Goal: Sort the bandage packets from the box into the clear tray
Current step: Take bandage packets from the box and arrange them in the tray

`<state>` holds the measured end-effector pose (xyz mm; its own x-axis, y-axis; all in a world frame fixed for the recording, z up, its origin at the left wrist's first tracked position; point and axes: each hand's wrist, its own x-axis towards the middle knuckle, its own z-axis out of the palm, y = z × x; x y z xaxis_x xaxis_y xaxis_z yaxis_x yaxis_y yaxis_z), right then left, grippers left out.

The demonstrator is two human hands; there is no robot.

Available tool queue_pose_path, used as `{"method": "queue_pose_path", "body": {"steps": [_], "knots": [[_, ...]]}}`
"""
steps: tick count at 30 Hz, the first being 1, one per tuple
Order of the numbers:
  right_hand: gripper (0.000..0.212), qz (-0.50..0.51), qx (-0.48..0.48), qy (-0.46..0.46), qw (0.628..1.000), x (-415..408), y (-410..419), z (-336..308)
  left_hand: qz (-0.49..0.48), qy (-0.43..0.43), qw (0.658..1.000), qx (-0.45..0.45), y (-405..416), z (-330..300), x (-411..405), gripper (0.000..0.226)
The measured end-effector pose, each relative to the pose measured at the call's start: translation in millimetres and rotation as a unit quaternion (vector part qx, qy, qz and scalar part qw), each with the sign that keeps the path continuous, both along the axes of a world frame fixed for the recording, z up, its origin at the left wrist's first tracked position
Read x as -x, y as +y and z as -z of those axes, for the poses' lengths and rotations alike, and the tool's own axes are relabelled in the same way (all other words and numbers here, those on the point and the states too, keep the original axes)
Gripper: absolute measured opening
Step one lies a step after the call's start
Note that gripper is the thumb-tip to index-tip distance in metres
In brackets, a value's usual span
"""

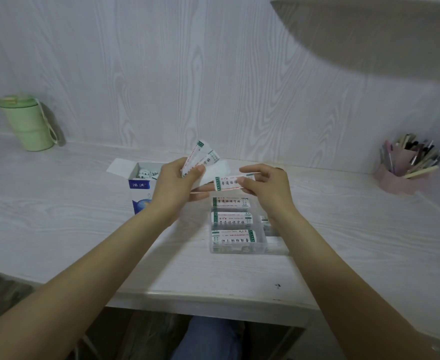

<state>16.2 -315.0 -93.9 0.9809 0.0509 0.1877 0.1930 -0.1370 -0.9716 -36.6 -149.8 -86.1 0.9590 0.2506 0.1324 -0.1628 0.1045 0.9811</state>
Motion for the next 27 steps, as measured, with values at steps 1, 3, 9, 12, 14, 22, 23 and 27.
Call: {"method": "queue_pose_path", "body": {"steps": [1,3,9,12,14,22,23,27], "knots": [[0.015,0.014,0.002,0.002,1.0,-4,-2,2,-0.011,-0.01,1.0,0.0,2,0,0,0.014],[0.01,0.034,0.032,0.012,0.999,-11,-4,7,-0.025,-0.022,0.999,0.001,6,-1,0,0.013],[0.004,0.032,0.259,-0.035,0.965,-16,4,20,-0.012,-0.034,0.999,-0.004,9,-3,1,0.013],[0.007,0.011,0.346,-0.052,0.937,-16,11,23,-0.009,-0.034,0.999,-0.007,9,-2,2,0.014],[0.006,0.008,0.396,-0.05,0.917,-15,14,21,-0.005,-0.033,0.999,-0.008,9,-1,1,0.014],[0.004,-0.042,0.449,-0.023,0.892,-18,15,12,0.013,-0.016,1.0,-0.008,8,0,-1,0.016],[0.005,-0.044,0.45,-0.022,0.892,-18,15,11,0.015,-0.013,1.0,-0.003,7,0,-1,0.015],[0.009,-0.056,0.454,-0.011,0.889,-20,15,11,0.02,-0.01,1.0,0.011,6,0,1,0.014]]}}
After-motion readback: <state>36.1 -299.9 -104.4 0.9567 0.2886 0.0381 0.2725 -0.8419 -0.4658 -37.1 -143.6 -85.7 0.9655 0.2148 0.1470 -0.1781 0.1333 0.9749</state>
